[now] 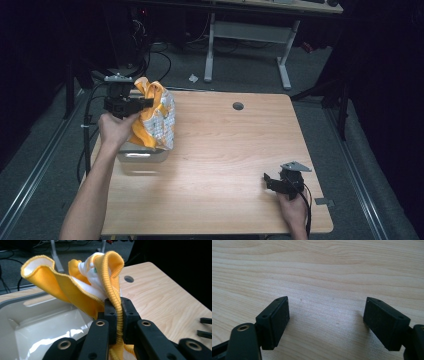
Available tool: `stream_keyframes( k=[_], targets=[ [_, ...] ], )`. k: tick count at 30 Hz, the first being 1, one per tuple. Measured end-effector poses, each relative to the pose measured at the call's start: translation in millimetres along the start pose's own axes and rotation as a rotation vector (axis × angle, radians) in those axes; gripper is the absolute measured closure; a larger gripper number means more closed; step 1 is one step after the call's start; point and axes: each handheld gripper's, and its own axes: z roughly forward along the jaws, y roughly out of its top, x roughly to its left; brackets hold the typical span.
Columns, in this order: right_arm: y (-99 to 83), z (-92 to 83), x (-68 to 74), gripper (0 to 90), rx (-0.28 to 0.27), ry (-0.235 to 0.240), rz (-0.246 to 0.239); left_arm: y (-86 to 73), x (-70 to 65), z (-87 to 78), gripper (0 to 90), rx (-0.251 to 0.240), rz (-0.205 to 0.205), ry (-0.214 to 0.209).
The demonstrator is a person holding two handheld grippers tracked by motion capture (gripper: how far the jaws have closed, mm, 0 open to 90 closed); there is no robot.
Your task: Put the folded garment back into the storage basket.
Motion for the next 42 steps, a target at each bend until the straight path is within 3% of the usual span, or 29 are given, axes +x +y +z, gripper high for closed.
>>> stream_keyframes(
  k=[11,16,21,26,37,42],
  targets=[
    [0.0,0.0,0.0,21.2,0.0,0.0,0.001,-4.7,25.0,18.5,85.2,0.038,-0.007,0.044],
    [0.2,0.2,0.0,21.2,0.001,-0.001,0.002,-9.5,32.6,23.9,85.2,0.058,0.009,0.085],
    [0.2,0.2,0.1,21.2,0.001,-0.001,0.002,-20.7,44.3,32.1,85.2,0.087,0.018,0.115],
    [0.4,0.4,0.0,21.2,0.001,-0.001,0.001,-34.3,60.3,40.6,85.2,0.101,0.002,0.142],
    [0.7,0.6,0.1,21.2,0.001,-0.005,0.005,-56.9,78.5,69.6,85.0,0.162,-0.002,0.129],
    [0.7,1.0,-0.1,21.3,-0.002,-0.01,0.008,-62.9,80.0,79.5,84.5,0.19,-0.005,0.152]
  ],
)
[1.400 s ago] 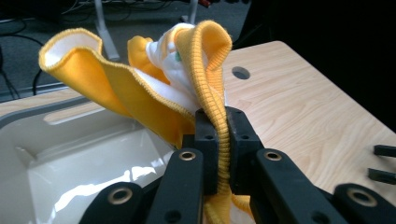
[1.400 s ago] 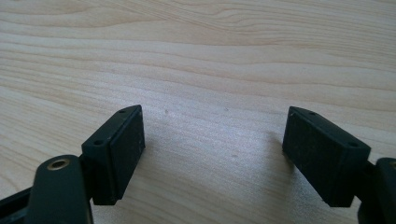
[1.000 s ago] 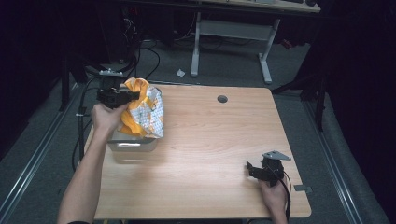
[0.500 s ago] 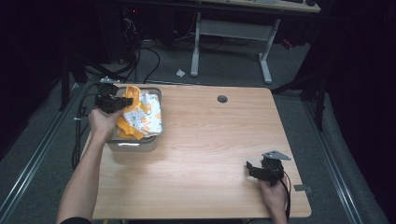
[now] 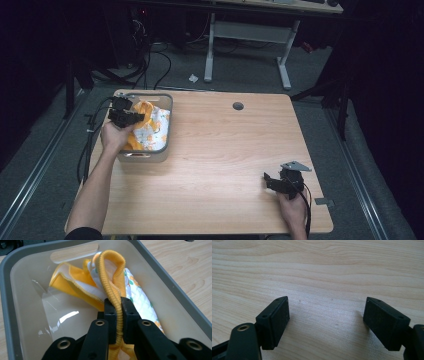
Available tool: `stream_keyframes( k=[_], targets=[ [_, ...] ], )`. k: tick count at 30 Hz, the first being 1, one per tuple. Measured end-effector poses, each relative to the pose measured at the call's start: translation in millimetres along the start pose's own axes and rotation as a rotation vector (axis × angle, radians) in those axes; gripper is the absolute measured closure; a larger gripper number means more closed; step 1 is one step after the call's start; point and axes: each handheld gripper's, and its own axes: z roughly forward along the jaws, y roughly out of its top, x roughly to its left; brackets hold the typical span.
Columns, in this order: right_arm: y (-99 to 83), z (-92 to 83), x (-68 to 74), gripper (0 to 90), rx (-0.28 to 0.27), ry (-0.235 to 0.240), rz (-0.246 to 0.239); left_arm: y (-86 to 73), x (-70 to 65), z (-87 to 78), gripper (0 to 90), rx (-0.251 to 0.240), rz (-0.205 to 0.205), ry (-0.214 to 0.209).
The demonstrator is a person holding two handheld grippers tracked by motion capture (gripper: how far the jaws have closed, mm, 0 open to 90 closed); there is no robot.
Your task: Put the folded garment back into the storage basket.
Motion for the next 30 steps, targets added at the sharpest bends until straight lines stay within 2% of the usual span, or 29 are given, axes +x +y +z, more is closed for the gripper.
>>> stream_keyframes(
  k=[2,3,4,6,9,12,13,14,15,18,21,26,30],
  targets=[
    [0.0,-0.2,0.1,21.3,0.002,-0.001,0.0,-0.5,0.5,2.7,83.8,0.022,0.0,0.038],
    [0.0,0.1,0.0,21.3,0.0,-0.001,0.001,-0.5,0.5,2.7,83.0,0.022,0.0,0.038],
    [0.2,0.2,0.0,21.3,0.0,-0.002,0.003,-2.2,1.7,4.7,81.9,0.044,-0.006,0.072],
    [0.2,0.2,0.1,21.3,0.0,-0.002,0.003,-5.1,2.3,7.1,78.8,0.062,-0.017,0.093],
    [0.2,0.2,0.0,21.3,0.0,-0.002,0.003,-8.5,4.3,9.6,68.6,0.073,-0.028,0.107],
    [1.0,0.6,-0.2,21.3,0.003,-0.001,0.003,-11.4,6.7,10.8,56.9,0.085,-0.071,0.14],
    [1.0,0.6,-0.2,21.3,0.003,-0.001,0.003,-11.4,6.7,10.8,52.5,0.085,-0.071,0.14],
    [0.7,0.5,-0.1,21.3,0.002,-0.003,0.002,-12.2,3.7,6.2,49.3,0.064,-0.077,0.165],
    [0.4,0.4,0.1,21.3,0.001,-0.003,0.003,-12.1,1.1,4.1,47.5,0.058,-0.061,0.179],
    [0.4,0.4,0.1,21.3,0.0,-0.003,0.003,-10.5,-2.2,-0.8,40.1,0.046,-0.044,0.185],
    [0.9,0.7,-0.1,21.3,0.003,-0.004,0.002,-8.8,-5.6,-9.5,35.2,0.011,-0.061,0.17],
    [0.7,0.6,-0.1,21.3,0.002,-0.002,0.001,-4.1,-21.0,-29.3,33.9,-0.064,-0.034,0.125],
    [0.7,0.6,-0.1,21.3,0.001,-0.002,0.001,-3.3,-29.5,-39.1,32.8,-0.086,-0.033,0.099]
  ],
)
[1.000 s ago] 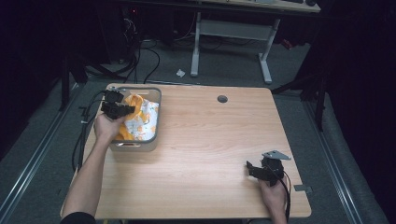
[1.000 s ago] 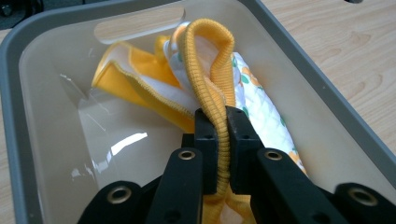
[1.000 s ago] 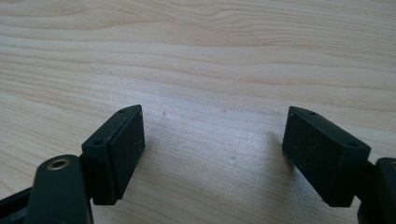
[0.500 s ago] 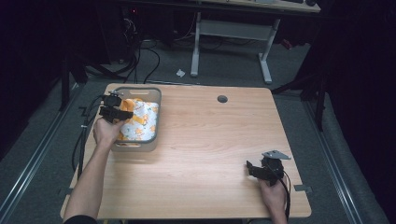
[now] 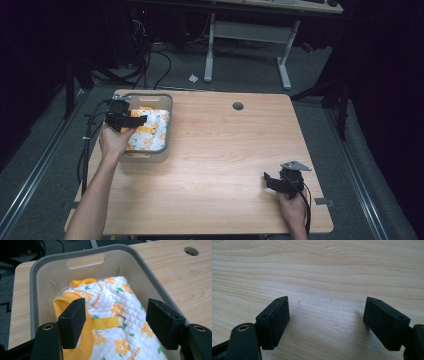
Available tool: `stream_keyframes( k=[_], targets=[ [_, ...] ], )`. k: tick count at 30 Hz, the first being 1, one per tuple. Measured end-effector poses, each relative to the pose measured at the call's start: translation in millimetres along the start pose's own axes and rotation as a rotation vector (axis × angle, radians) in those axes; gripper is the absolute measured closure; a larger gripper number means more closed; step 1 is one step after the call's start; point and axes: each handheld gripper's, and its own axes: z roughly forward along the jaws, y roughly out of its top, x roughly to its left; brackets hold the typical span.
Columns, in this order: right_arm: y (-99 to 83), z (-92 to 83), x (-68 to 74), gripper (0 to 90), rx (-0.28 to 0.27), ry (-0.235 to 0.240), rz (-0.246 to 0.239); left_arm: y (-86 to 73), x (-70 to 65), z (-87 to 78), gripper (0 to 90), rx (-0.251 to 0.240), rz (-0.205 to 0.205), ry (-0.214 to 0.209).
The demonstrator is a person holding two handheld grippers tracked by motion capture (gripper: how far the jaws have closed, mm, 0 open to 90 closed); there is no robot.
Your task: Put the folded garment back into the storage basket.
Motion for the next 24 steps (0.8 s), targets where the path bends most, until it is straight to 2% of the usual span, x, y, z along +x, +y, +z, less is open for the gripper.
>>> stream_keyframes(
  k=[2,7,11,14,16,20,24],
  targets=[
    [0.0,0.0,0.0,21.3,0.0,0.0,0.0,0.0,-1.6,-2.2,32.4,-0.006,0.005,-0.001],
    [0.0,0.0,0.0,21.3,0.0,0.0,0.0,0.5,-14.8,-20.1,30.9,-0.037,0.045,0.009],
    [-0.1,-0.1,0.0,21.3,0.0,0.001,0.0,0.8,-21.5,-32.4,30.5,-0.066,0.052,-0.003],
    [-0.1,0.0,0.1,21.3,-0.001,0.001,0.001,-0.3,-30.2,-40.9,30.5,-0.086,0.077,-0.012],
    [-0.2,-0.2,0.2,21.3,0.001,0.001,0.002,-2.2,-36.8,-43.5,30.5,-0.102,0.09,-0.023],
    [-0.1,-0.3,0.2,21.3,0.003,0.001,0.001,-11.4,-51.8,-45.8,30.7,-0.131,0.081,-0.084],
    [-0.2,-0.4,0.2,21.3,0.001,0.002,0.0,-16.2,-62.3,-47.6,31.8,-0.148,0.079,-0.108]
  ],
)
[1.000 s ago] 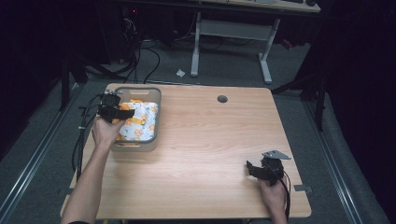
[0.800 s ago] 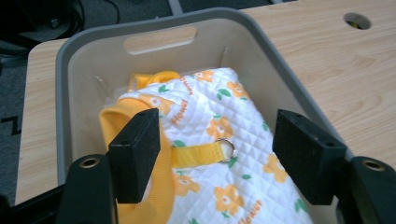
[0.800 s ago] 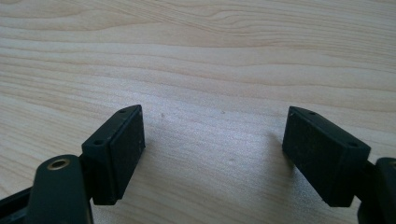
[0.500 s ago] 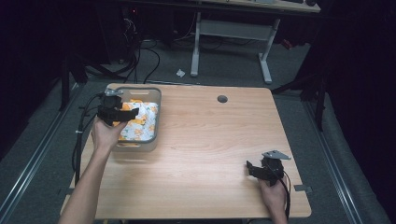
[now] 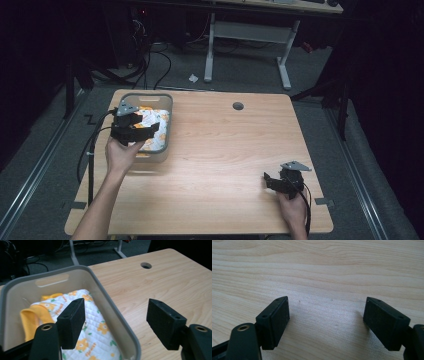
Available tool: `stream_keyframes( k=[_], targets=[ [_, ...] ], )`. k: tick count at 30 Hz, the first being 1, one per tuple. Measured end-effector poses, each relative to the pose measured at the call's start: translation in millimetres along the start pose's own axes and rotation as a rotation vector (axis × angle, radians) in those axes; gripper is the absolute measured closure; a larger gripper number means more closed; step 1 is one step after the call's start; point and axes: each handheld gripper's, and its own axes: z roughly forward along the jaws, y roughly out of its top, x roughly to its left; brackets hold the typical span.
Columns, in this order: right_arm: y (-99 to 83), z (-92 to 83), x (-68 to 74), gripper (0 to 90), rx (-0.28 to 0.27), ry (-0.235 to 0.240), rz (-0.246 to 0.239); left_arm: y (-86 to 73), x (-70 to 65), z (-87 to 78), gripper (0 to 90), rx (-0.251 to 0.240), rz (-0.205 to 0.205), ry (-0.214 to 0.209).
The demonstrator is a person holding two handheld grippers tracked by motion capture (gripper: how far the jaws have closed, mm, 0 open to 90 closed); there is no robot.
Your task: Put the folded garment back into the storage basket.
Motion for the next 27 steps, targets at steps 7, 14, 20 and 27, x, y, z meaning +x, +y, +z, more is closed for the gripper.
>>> stream_keyframes(
  k=[7,14,20,27],
  targets=[
    [0.0,0.1,0.0,21.3,-0.002,0.0,0.0,-5.3,-20.1,-3.3,31.8,-0.027,0.036,-0.04],
    [0.0,0.3,-0.1,21.3,-0.003,0.001,-0.002,-14.9,-33.7,-6.7,31.9,-0.049,0.041,-0.076],
    [0.0,0.3,0.1,21.3,-0.003,0.001,-0.001,-25.2,-39.7,-10.3,31.9,-0.054,0.052,-0.075],
    [0.0,0.3,0.1,21.3,-0.002,0.001,-0.001,-34.2,-43.6,-7.8,31.9,-0.052,0.063,-0.058]
  ],
)
